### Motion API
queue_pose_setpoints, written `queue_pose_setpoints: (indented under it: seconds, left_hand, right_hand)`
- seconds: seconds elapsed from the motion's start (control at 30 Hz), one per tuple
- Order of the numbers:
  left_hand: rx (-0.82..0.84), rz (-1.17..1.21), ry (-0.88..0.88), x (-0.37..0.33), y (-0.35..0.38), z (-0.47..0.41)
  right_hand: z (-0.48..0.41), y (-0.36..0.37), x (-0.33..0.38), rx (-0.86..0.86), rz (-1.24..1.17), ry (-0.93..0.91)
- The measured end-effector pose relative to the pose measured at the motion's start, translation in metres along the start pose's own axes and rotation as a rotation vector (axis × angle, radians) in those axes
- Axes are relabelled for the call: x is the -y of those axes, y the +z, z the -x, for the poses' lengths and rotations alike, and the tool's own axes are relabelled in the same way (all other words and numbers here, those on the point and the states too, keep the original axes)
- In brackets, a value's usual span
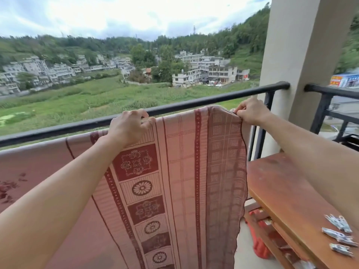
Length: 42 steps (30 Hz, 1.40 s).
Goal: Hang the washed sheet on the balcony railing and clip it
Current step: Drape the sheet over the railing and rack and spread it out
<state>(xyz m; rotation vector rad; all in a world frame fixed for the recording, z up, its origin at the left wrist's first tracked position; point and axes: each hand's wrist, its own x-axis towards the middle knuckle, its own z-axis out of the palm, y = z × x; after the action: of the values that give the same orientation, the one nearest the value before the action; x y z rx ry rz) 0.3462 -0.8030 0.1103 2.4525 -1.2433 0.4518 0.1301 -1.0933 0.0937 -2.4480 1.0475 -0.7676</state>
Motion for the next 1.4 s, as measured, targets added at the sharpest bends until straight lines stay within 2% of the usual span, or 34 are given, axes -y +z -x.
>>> queue_pose_setpoints:
  seconds: [0.07,0.1,0.2,0.3,0.4,0.43,0.53,0.63,0.7,0.8,0.9,1.0,1.03,1.13,1.23,1.33,1.4]
  left_hand:
    - [0.022,0.028,0.02,-0.01,0.005,-0.002]
    - [0.017,0.035,0.03,-0.014,0.007,-0.003]
    - [-0.069,0.099,0.034,-0.015,0.011,-0.004]
    - [-0.161,0.164,0.01,-0.015,0.013,-0.002]
    - [-0.235,0.185,0.005,-0.019,0.014,0.0]
    - [-0.254,0.185,0.006,-0.019,0.014,0.001]
    - [-0.314,0.175,0.013,-0.013,0.011,0.004]
    - [-0.397,0.195,0.002,-0.011,0.009,0.005]
    - [-0.427,0.216,-0.042,-0.011,0.01,0.004]
    - [-0.415,0.157,-0.103,-0.004,0.017,0.003]
    - [-0.38,0.119,-0.107,0.003,0.019,0.001]
    - [-0.364,0.105,-0.11,0.0,0.02,-0.002]
    - [-0.364,0.091,-0.113,-0.001,0.021,-0.003]
    - [-0.367,0.065,-0.103,-0.002,0.022,-0.004]
    - [-0.353,0.017,-0.072,-0.003,0.022,-0.001]
    - [-0.323,-0.029,-0.008,-0.008,0.024,0.007]
    - [-0.319,-0.01,0.033,-0.012,0.023,0.016]
  right_hand:
    - [0.003,-0.002,0.0,-0.123,0.062,0.017]
    - [0.002,-0.003,-0.001,-0.148,0.012,0.034]
    - [0.0,-0.003,0.003,0.018,-0.204,0.048]
    - [0.0,0.008,0.004,0.066,0.028,-0.003]
    - [0.0,0.009,0.001,0.051,0.034,0.02]
    - [0.0,0.005,-0.001,0.079,-0.054,0.057]
    - [0.002,-0.018,-0.011,0.248,-0.533,0.239]
    - [0.002,-0.031,-0.017,0.303,-0.837,0.331]
    - [0.001,-0.031,-0.018,0.249,-1.066,0.432]
    - [-0.009,-0.025,-0.031,0.048,-1.354,0.618]
    - [-0.006,-0.02,-0.044,0.063,-1.178,0.565]
    - [0.001,-0.007,-0.038,0.257,-0.896,0.387]
    - [0.001,0.001,-0.035,0.251,-0.842,0.342]
    - [0.003,0.02,-0.024,-0.086,-0.828,0.385]
    - [0.009,0.02,-0.011,-0.364,-0.515,0.364]
    - [0.019,0.019,0.026,-0.419,-0.253,0.126]
    - [0.026,0.028,0.059,-0.379,-0.085,-0.06]
